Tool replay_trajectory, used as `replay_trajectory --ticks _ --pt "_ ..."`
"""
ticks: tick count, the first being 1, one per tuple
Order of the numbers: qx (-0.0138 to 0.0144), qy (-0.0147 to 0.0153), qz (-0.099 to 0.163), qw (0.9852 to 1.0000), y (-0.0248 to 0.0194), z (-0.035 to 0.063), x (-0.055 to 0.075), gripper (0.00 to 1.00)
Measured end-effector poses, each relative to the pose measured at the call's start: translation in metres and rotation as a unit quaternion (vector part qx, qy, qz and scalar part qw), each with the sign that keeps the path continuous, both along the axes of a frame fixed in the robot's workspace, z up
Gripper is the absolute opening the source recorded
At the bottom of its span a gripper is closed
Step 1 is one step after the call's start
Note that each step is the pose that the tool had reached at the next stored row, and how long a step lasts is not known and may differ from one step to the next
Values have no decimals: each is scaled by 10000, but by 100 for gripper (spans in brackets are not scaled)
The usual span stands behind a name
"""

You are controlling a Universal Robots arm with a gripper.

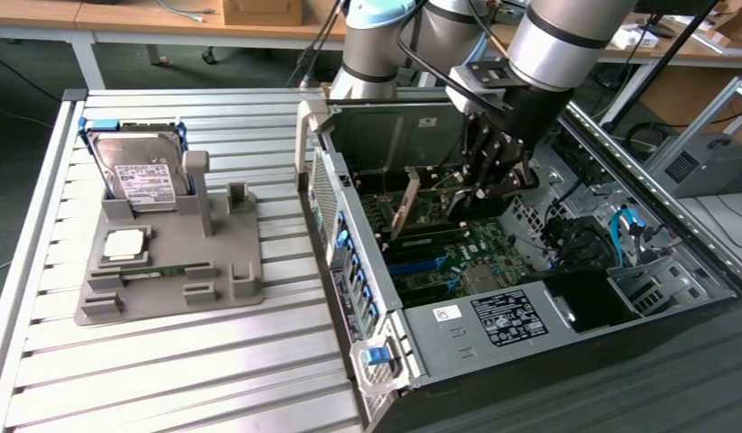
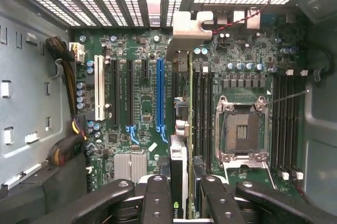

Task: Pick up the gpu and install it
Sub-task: 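Insert the gpu into the slot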

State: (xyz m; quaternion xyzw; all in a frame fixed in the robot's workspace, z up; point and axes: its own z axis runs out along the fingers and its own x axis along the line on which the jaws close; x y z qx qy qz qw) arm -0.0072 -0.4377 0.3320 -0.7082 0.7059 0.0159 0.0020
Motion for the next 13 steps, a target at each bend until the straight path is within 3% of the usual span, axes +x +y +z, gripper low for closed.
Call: replay_trajectory --ticks 13 --pt "0 0 0 10000 -7 -56 -67 27"
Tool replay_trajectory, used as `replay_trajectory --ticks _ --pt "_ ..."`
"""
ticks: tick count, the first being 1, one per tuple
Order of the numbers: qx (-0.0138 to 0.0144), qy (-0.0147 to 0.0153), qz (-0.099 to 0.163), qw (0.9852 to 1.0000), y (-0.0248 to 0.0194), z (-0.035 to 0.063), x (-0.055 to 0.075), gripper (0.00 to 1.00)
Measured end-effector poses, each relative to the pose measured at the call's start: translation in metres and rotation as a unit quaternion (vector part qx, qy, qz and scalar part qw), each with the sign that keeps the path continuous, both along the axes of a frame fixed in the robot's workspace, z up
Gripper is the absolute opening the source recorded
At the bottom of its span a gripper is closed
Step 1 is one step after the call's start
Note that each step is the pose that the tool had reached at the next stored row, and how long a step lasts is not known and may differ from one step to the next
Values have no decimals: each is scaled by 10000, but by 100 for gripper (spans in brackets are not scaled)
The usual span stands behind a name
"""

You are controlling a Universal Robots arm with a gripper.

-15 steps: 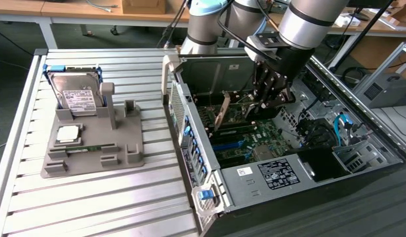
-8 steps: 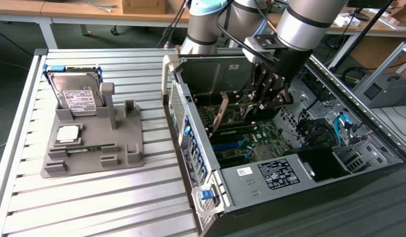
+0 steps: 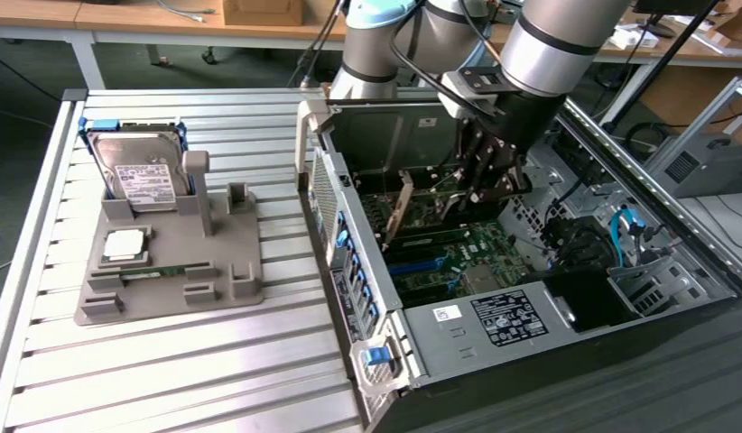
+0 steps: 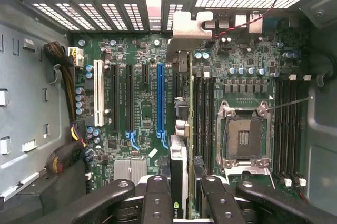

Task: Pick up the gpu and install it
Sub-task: 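Insert the gpu into the slot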

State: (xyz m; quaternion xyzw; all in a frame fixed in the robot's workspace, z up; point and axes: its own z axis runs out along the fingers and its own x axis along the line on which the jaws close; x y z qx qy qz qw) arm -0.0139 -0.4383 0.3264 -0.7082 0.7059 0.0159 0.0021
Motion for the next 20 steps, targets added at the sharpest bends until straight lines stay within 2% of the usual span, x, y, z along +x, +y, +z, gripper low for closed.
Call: replay_trajectory --ticks 20 --pt "0 0 0 10000 -18 -67 -125 27"
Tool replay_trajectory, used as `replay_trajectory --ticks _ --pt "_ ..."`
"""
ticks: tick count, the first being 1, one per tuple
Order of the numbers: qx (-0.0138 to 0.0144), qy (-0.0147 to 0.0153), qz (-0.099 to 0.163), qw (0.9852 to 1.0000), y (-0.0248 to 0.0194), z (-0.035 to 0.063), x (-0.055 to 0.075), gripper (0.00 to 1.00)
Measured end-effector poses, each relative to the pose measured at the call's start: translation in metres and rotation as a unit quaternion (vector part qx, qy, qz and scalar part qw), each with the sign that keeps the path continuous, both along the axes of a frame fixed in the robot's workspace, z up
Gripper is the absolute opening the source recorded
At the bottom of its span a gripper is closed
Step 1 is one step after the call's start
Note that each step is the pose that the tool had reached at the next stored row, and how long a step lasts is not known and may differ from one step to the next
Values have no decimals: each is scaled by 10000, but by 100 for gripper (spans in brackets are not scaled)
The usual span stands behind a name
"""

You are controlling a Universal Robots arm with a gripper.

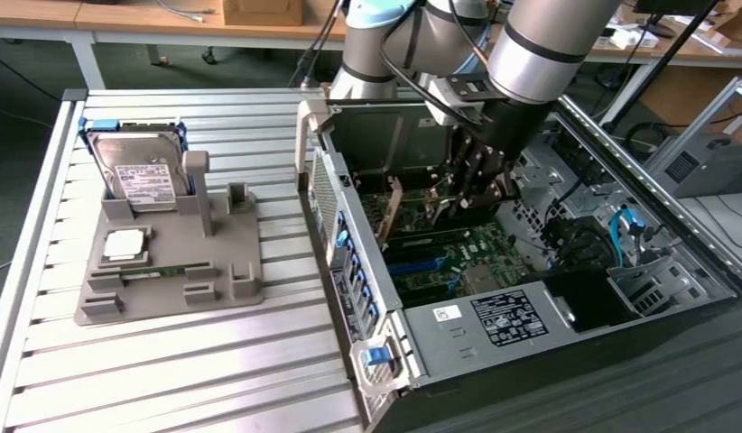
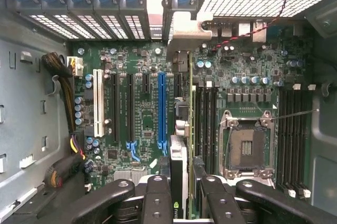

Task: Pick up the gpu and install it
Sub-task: 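Insert the gpu into the slot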

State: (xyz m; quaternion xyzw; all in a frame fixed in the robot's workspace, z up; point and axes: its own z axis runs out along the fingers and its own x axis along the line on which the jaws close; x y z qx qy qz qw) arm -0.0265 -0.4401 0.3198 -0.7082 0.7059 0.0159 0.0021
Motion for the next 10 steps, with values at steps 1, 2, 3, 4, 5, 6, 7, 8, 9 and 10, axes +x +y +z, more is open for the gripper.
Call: replay_trajectory --ticks 1,2,3,4,5,6,7,8,9,10 --pt "0 0 0 10000 -1 -3 -6 27" --pt "0 0 0 10000 -2 -7 -12 27" --pt "0 0 0 10000 -3 -9 -18 27" --pt "0 0 0 10000 -5 -14 -25 27" --pt "0 0 0 10000 -5 -17 -30 27" --pt "0 0 0 10000 -7 -22 -37 27" --pt "0 0 0 10000 -8 -26 -44 27" --pt "0 0 0 10000 -9 -30 -47 27" --pt "0 0 0 10000 -10 -35 -53 27" --pt "0 0 1 10000 -11 -40 -60 27"
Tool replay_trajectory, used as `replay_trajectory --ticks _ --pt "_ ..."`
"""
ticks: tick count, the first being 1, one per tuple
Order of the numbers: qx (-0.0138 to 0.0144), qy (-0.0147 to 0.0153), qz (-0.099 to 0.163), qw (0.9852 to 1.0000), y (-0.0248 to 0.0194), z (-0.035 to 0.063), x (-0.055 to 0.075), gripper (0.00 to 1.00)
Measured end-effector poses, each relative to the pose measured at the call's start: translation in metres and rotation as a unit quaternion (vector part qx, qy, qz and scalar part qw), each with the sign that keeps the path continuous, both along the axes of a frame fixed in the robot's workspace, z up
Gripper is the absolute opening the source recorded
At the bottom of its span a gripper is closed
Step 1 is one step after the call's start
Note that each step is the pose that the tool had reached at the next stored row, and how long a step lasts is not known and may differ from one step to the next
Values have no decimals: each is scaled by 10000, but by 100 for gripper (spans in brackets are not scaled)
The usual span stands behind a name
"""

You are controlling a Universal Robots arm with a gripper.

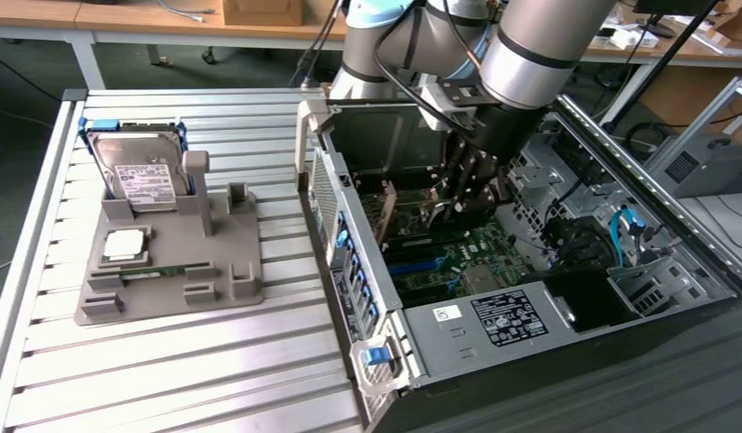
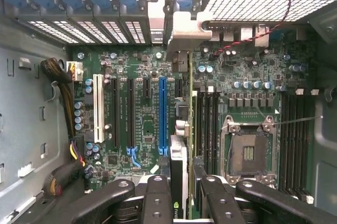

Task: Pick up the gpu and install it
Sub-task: 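Insert the gpu into the slot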

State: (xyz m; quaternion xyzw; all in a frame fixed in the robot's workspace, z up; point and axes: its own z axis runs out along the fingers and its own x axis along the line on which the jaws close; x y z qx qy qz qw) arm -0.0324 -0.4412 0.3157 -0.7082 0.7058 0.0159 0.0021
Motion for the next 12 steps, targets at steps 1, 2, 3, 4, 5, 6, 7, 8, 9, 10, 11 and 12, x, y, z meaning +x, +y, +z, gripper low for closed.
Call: replay_trajectory --ticks 1,2,3,4,5,6,7,8,9,10,11,12 --pt "0 0 0 10000 -1 -5 -6 27" --pt "0 0 0 10000 -2 -8 -11 27" --pt "0 0 0 10000 -3 -13 -16 27" --pt "0 0 0 10000 -4 -18 -22 27" --pt "0 0 0 10000 -6 -24 -31 27" --pt "0 0 0 10000 -7 -27 -36 27" --pt "0 0 0 10000 -8 -31 -43 27" --pt "0 0 0 10000 -9 -34 -48 27" --pt "0 0 0 10000 -10 -38 -55 27" --pt "0 0 0 10000 -11 -41 -60 27" --pt "0 0 0 10000 -13 -44 -66 27" --pt "0 0 0 10000 -14 -48 -72 27"
